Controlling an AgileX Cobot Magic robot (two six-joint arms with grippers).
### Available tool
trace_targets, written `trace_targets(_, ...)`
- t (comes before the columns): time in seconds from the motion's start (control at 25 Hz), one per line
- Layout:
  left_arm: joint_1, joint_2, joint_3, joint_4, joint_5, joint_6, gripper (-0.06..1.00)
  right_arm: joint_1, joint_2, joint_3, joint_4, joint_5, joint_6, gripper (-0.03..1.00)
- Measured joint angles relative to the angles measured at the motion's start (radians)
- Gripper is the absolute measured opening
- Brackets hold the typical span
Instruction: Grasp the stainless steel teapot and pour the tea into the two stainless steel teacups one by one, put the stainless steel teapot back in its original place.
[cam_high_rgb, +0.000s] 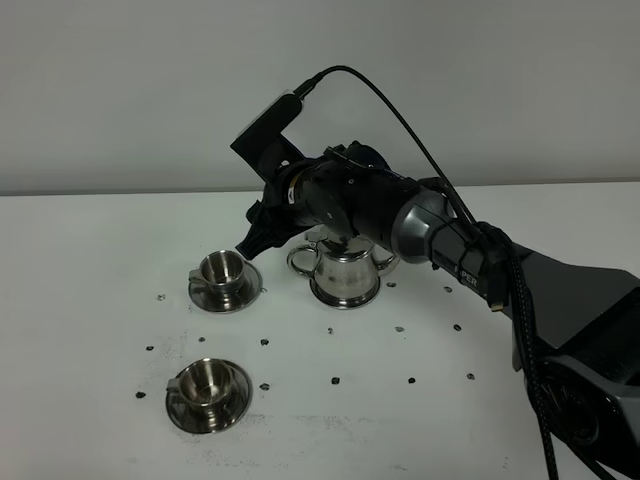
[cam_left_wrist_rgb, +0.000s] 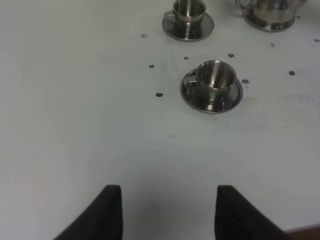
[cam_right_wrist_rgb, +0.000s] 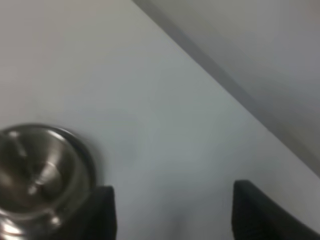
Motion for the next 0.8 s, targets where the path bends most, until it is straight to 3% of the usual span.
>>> trace_targets(0.8,0.000,0.000,0.000,0.000,0.000,0.000,0.48,-0.009,0.030,0.001,0.067,0.132,-0.028,0.52)
